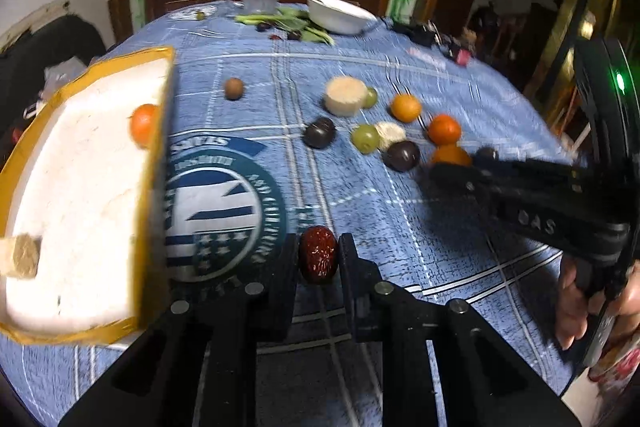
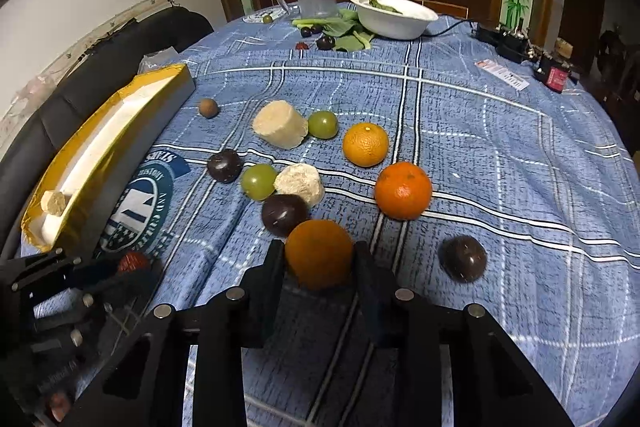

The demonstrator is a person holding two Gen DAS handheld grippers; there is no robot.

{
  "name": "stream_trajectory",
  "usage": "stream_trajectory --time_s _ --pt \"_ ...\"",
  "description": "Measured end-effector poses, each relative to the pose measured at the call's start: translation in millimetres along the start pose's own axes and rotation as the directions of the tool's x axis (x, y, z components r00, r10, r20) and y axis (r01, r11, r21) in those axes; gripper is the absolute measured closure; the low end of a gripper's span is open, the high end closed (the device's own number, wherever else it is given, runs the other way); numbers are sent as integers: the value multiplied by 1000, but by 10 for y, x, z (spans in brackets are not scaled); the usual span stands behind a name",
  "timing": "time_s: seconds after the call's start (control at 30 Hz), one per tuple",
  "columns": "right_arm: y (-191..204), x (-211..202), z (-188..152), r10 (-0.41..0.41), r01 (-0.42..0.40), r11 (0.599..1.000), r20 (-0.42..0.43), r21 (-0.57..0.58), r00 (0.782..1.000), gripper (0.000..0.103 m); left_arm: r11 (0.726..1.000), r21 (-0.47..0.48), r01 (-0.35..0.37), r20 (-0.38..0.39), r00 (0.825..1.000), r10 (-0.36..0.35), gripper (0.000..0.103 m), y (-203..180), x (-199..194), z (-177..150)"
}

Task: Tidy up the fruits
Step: 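Release the red date into the tray with the left tool while the right tool releases the orange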

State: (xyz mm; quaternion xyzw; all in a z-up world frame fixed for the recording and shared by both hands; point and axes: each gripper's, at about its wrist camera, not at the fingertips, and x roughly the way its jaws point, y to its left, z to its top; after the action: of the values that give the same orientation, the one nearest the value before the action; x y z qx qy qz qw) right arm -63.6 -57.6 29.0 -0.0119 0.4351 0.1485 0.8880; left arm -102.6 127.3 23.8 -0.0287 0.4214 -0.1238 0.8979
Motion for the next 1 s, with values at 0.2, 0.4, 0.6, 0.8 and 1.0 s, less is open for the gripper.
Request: stream_trajectory --time_s 0.2,0.4,0.6,0.8,1.0 --pt "225 -284 0 9 -7 999 51 -46 999 66 993 -119 11 95 995 1 84 354 -405 16" --pt "703 -434 60 88 -79 990 75 -118 993 66 972 -228 -62 137 986 95 84 834 -694 1" --pt "1267 -337 173 206 -195 966 45 -170 978 65 946 -296 -130 102 981 167 84 1287 -678 6" --pt "1792 -103 231 285 -278 937 2 -213 959 65 930 -334 -149 75 980 184 84 1578 -626 -4" --pt "2174 165 248 303 -305 915 -51 -263 952 65 929 -338 -148 62 982 179 84 1679 -527 37"
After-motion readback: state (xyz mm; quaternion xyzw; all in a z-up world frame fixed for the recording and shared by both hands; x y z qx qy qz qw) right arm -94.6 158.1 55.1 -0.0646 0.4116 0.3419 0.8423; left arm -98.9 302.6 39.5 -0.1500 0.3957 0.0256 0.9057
